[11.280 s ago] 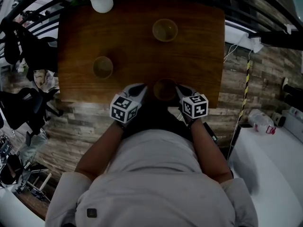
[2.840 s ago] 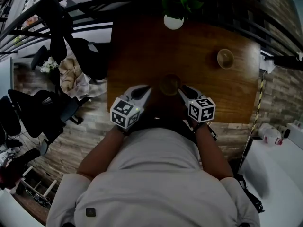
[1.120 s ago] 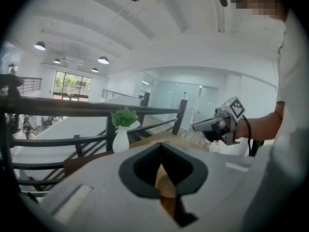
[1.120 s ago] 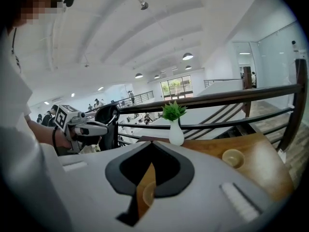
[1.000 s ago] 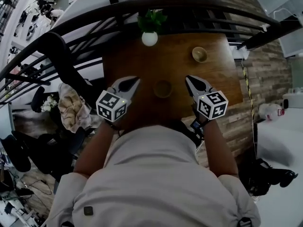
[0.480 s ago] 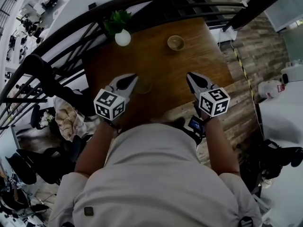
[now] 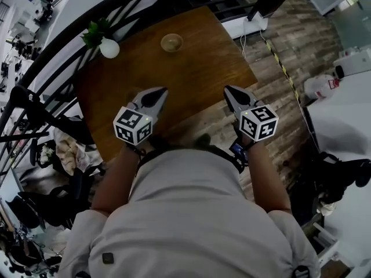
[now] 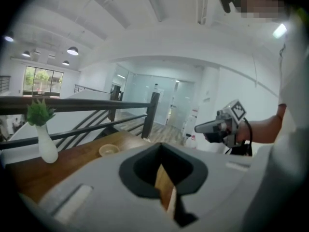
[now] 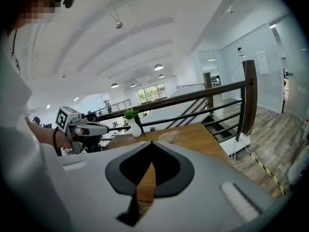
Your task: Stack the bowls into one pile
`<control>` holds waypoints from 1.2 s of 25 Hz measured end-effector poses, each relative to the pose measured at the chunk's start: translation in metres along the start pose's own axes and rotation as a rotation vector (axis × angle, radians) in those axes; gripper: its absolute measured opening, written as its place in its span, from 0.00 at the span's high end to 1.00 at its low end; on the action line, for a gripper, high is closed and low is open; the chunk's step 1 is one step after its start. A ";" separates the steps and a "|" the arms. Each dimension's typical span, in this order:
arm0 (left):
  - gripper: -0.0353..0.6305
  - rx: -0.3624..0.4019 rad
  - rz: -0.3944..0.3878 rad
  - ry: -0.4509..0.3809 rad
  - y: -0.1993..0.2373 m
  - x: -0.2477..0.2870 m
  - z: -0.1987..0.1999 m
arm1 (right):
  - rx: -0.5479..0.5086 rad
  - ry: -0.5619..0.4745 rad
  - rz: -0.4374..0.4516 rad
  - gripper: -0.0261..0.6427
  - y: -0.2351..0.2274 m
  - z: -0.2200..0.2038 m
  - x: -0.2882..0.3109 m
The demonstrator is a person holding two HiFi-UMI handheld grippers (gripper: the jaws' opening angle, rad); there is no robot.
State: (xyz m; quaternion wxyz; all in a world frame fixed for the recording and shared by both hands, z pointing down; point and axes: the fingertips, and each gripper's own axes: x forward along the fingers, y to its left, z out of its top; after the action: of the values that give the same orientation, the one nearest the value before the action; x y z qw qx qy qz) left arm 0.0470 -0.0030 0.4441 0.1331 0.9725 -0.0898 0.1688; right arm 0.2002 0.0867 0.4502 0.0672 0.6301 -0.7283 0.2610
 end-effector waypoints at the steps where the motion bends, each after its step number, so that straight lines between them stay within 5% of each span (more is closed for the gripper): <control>1: 0.94 0.002 -0.005 0.001 -0.013 0.011 0.000 | 0.005 -0.005 -0.003 0.95 -0.010 -0.003 -0.012; 12: 0.94 0.039 -0.064 0.038 -0.113 0.080 -0.004 | 0.071 -0.048 -0.029 0.95 -0.076 -0.030 -0.104; 30: 0.94 0.025 -0.122 0.037 -0.104 0.136 0.009 | 0.098 -0.039 -0.076 0.95 -0.118 -0.023 -0.101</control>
State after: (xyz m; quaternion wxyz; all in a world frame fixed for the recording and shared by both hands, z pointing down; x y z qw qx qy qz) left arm 0.1990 0.0757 0.4604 0.1329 0.9744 -0.0257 0.1796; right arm 0.3273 0.1785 0.4619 0.0320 0.6646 -0.6915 0.2814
